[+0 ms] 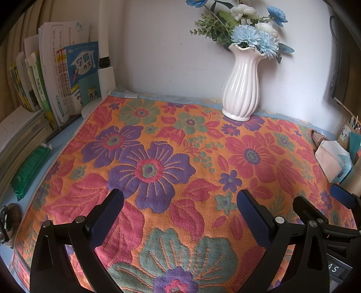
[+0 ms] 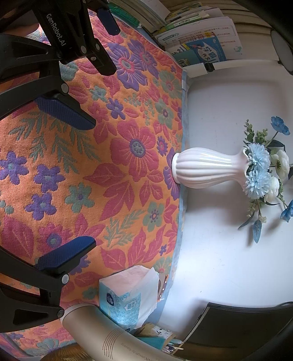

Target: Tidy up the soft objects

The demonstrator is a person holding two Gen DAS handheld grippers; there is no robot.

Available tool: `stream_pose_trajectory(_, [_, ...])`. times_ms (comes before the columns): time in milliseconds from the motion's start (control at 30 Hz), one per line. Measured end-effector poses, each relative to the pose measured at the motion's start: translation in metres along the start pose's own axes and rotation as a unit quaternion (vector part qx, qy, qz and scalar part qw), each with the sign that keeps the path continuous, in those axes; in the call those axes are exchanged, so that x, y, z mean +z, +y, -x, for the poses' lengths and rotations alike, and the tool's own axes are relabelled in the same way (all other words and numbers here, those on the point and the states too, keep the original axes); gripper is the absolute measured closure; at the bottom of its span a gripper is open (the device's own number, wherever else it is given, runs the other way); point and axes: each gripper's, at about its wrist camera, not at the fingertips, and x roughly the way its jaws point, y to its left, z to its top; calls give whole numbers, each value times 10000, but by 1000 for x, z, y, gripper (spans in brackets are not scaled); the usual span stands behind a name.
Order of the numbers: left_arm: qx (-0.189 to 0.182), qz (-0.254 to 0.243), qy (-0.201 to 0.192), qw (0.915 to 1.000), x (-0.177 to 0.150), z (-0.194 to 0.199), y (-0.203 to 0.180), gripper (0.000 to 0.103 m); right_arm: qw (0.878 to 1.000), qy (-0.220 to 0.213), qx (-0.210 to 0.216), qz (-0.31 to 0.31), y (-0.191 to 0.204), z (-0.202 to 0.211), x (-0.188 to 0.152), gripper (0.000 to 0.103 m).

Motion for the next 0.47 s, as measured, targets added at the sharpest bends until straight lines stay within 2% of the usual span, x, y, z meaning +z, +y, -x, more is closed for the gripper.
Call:
stream_pose_trajectory(200, [-8,3,15,10000,0,-1,0,3,10000,6,-8,1,0,0,0,9])
stream_pose_trajectory(367, [105,-164,-402,9990,1,9,-1,3,10000,9,-22,9,1,0,-1,9])
stream_pose_trajectory(467, [124,-236,-383,9989,1,9,-2,3,10000,8,-32,30,2,1,-2,9])
